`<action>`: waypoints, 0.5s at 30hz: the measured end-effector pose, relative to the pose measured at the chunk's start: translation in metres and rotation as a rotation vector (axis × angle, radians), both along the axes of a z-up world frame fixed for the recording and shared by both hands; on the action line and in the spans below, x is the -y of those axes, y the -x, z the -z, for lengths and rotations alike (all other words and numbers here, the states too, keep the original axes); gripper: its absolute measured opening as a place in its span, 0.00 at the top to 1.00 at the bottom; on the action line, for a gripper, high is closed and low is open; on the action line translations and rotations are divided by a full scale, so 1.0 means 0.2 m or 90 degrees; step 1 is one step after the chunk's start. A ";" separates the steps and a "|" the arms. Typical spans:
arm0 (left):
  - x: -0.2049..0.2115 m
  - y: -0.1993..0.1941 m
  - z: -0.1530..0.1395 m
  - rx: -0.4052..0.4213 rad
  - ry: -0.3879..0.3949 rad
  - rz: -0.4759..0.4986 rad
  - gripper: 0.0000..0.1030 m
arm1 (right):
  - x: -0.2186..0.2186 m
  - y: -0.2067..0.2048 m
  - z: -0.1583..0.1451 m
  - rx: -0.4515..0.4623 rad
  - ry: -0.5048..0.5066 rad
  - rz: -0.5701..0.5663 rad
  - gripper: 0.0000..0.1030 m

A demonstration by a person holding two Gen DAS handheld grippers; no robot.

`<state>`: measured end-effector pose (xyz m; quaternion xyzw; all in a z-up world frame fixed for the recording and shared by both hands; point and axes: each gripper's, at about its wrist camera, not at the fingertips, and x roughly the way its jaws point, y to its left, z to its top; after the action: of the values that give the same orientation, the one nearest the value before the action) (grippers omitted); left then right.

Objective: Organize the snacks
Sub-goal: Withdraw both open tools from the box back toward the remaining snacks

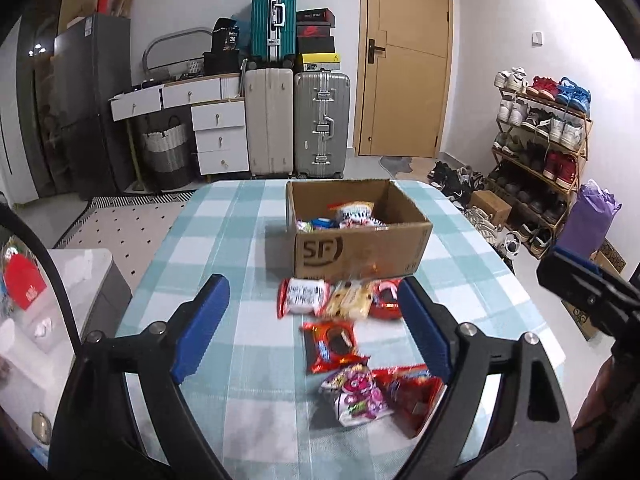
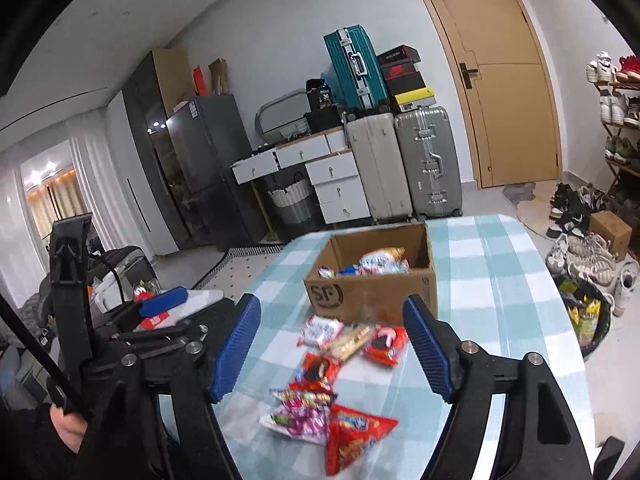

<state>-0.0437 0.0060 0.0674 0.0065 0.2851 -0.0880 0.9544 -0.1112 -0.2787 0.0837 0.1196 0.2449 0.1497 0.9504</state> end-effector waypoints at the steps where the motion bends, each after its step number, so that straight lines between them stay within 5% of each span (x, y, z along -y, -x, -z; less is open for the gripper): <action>1: -0.01 -0.01 0.03 -0.003 0.001 0.001 0.18 | 0.00 0.01 0.03 -0.003 -0.001 -0.002 0.26; 15: -0.04 -0.02 0.48 -0.045 0.004 0.018 0.16 | -0.08 -0.03 0.52 -0.117 0.040 -0.044 0.23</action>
<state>-0.0399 0.0137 -0.0294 0.0045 0.3180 -0.1023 0.9425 -0.1050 -0.2619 -0.0197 0.0941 0.3395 0.1632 0.9215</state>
